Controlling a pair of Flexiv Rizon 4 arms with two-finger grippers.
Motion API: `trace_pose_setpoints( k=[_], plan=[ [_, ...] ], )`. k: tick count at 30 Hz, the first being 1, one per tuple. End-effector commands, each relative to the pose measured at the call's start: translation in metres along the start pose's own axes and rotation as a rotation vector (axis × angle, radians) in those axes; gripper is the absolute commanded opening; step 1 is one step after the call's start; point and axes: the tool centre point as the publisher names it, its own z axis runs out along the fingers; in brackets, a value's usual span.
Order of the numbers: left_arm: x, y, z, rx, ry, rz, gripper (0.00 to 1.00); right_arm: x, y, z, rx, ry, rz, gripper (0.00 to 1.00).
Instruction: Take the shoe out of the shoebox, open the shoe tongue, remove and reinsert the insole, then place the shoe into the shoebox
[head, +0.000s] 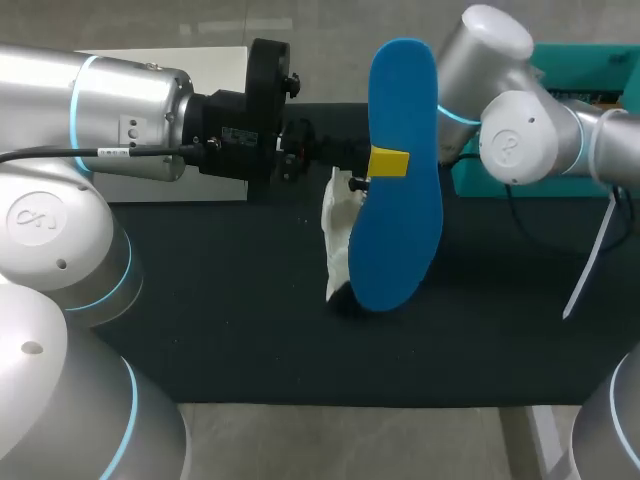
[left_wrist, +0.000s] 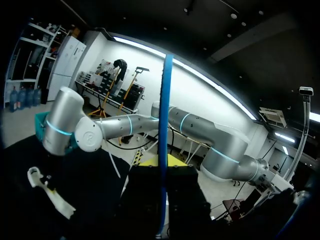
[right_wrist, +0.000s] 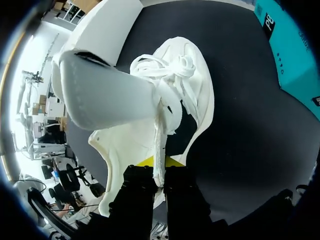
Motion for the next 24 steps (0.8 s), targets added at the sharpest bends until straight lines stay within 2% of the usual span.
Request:
trace_pose_setpoints(
  k=[1, 7, 14, 15, 16, 17, 24],
  plan=[
    [-0.001, 0.0, 0.002, 0.003, 0.002, 0.001, 0.0, -0.007, 0.0, 0.01, 0.002, 0.019, 0.009, 0.0],
    [-0.001, 0.0, 0.002, 0.003, 0.002, 0.001, 0.0, -0.014, 0.001, 0.013, 0.025, 0.023, 0.01, 0.0],
    [-0.001, 0.0, 0.002, 0.003, 0.002, 0.001, 0.0, -0.013, 0.004, 0.011, 0.05, 0.022, -0.012, 0.0],
    [-0.001, 0.0, 0.002, 0.003, 0.002, 0.001, 0.0, -0.012, 0.004, 0.01, 0.06, 0.024, -0.02, 0.2],
    [-0.001, 0.0, 0.002, 0.003, 0.002, 0.001, 0.0, -0.011, 0.004, 0.01, 0.065, 0.027, -0.023, 0.69],
    [-0.001, 0.0, 0.002, 0.003, 0.002, 0.001, 0.0, -0.01, 0.004, 0.009, 0.064, 0.027, -0.022, 1.0],
    [-0.001, 0.0, 0.002, 0.003, 0.002, 0.001, 0.0, 0.001, -0.002, -0.01, 0.082, 0.047, -0.024, 1.0]
  ],
)
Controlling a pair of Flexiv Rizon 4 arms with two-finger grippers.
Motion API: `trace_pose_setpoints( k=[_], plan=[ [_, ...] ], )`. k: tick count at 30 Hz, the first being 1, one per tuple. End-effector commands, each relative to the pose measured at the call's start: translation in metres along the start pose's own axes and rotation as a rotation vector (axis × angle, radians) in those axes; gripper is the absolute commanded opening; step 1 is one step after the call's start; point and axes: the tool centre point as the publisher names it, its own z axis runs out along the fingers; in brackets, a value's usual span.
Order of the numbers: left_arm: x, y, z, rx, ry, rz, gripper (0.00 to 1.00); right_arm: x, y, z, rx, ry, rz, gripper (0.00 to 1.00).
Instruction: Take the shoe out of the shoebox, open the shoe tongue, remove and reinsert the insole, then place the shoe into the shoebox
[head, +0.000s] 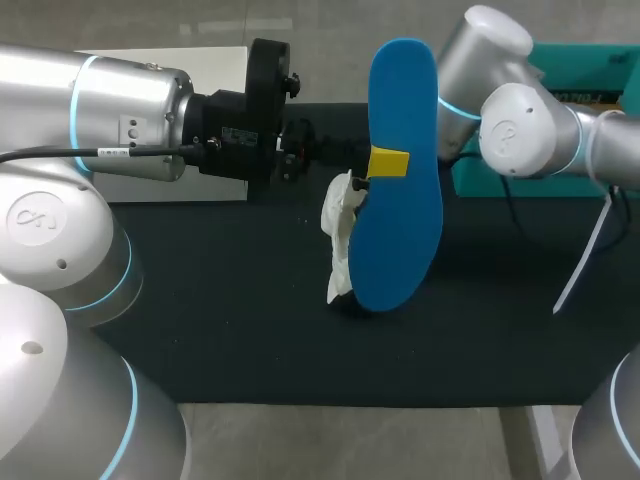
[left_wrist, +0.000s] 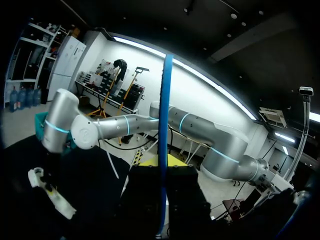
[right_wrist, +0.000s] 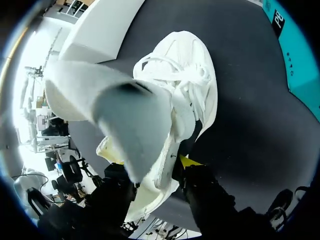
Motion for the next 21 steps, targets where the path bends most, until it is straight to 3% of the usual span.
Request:
trace_pose_setpoints(
  k=[1, 12, 18, 21],
  plan=[
    [-0.001, 0.0, 0.002, 0.003, 0.002, 0.001, 0.0, 0.008, -0.004, -0.016, 0.009, 0.012, 0.009, 1.0],
    [-0.001, 0.0, 0.002, 0.003, 0.002, 0.001, 0.0, 0.026, -0.021, -0.084, -0.084, 0.041, 0.022, 1.0],
    [-0.001, 0.0, 0.002, 0.003, 0.002, 0.001, 0.0, 0.034, -0.018, -0.126, -0.063, -0.044, -0.041, 1.0],
    [-0.001, 0.0, 0.002, 0.003, 0.002, 0.001, 0.0, 0.034, -0.017, -0.131, -0.061, -0.05, -0.065, 1.0]
  ],
)
